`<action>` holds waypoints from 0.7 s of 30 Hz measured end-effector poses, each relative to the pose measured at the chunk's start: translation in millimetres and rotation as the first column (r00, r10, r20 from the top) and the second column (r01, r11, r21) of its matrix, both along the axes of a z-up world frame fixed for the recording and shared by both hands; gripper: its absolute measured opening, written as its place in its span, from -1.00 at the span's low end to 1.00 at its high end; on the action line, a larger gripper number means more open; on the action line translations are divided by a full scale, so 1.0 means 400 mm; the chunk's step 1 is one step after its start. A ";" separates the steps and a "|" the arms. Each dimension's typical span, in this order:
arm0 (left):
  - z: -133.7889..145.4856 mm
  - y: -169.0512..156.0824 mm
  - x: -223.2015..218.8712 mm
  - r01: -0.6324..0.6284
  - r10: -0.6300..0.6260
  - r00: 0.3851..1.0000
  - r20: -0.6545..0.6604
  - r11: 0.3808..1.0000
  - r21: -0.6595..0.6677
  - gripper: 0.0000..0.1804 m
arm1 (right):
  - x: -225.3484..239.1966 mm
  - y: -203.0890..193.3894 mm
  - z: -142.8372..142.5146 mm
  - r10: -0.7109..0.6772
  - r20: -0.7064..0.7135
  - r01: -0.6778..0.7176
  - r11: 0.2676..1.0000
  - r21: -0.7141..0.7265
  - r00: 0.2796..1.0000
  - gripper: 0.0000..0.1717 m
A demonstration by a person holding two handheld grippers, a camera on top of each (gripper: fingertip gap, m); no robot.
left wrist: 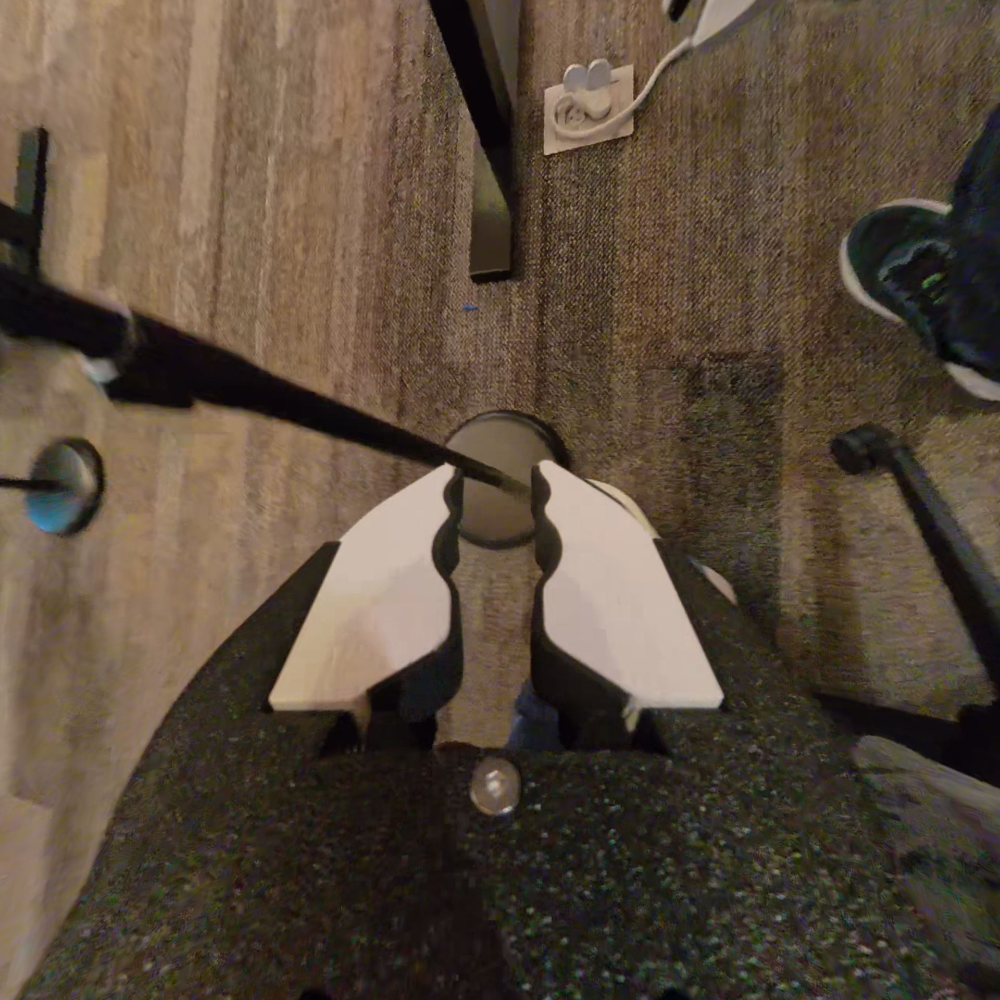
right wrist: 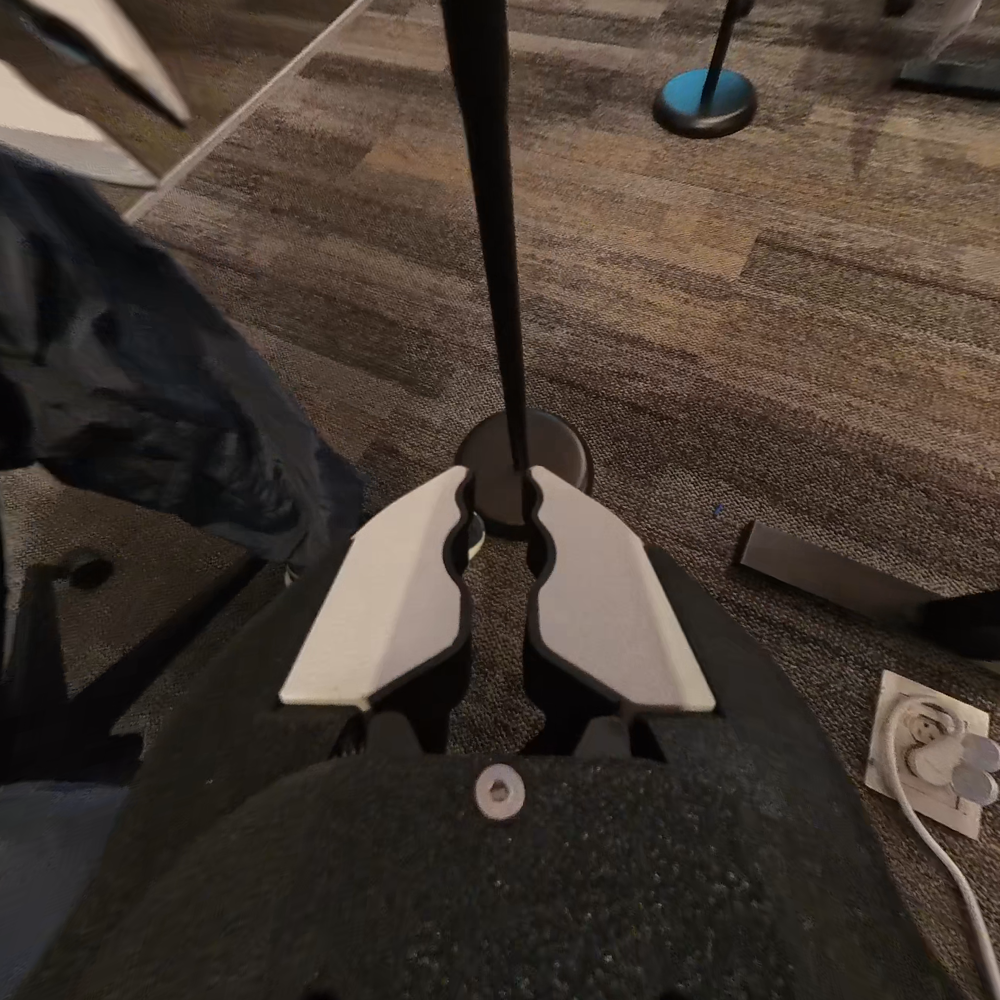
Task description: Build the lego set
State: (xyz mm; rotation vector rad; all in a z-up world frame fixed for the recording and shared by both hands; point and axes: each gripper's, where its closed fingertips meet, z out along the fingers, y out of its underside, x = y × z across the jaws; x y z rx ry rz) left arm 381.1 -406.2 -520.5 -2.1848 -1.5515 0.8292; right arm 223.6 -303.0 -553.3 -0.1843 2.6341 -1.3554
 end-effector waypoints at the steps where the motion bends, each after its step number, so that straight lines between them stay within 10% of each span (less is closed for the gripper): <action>1: -0.011 0.001 0.045 -0.044 0.044 0.999 -0.009 0.998 0.040 -0.74 | 0.012 -0.011 -0.009 0.000 0.001 0.000 1.000 0.005 1.000 -0.81; 10: -0.113 0.154 0.416 -0.284 0.289 0.957 0.015 0.929 0.238 -0.74 | 0.085 -0.018 -0.171 -0.015 -0.026 0.019 0.988 0.152 1.000 -0.78; 21: -0.171 0.222 0.488 -0.477 0.399 0.879 0.261 0.755 0.450 -0.73 | -0.105 -0.109 -0.589 -0.224 0.020 0.199 0.900 0.389 0.974 -0.76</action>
